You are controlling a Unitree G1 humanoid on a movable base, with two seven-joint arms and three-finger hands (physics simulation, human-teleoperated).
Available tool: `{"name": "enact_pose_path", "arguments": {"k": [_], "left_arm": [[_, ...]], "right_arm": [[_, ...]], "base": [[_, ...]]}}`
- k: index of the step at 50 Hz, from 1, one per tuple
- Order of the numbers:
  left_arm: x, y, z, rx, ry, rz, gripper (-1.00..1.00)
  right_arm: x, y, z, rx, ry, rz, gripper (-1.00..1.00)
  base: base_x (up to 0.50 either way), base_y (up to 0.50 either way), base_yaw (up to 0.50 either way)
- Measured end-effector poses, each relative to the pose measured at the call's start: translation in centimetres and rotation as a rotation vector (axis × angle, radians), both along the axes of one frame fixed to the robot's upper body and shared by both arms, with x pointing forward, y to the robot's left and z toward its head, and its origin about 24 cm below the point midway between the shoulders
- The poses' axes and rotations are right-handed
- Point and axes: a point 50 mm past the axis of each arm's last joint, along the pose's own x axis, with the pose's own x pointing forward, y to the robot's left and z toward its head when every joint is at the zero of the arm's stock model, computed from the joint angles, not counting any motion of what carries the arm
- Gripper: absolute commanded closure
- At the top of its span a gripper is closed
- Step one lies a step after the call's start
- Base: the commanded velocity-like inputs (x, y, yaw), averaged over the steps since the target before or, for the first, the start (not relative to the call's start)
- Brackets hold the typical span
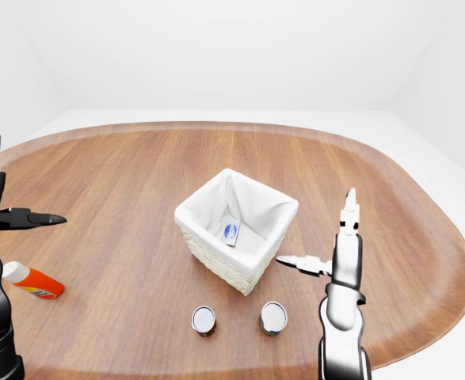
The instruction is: Pick up the alphabet soup and the cream cheese box, and put them in the basket.
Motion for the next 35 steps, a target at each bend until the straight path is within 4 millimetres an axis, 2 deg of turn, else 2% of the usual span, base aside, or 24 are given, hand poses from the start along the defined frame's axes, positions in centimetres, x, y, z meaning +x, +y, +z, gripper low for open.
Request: {"name": "enact_pose_path", "arguments": {"k": [16,35], "left_arm": [[0.1,-0.1,-0.2,0.007,0.018,0.004,-1.00],[0.1,-0.2,-0.5,0.022,0.025,0.022,-1.00]], "right_arm": [[-0.7,0.9,-0.7,-0.051,0.096,0.127,-1.00],[-2.2,1.4,-0.4,-0.081,0.158,0.230,-1.00]], "base": [[0.00,0.00,0.00],[0.00,0.00,0.00]]}}
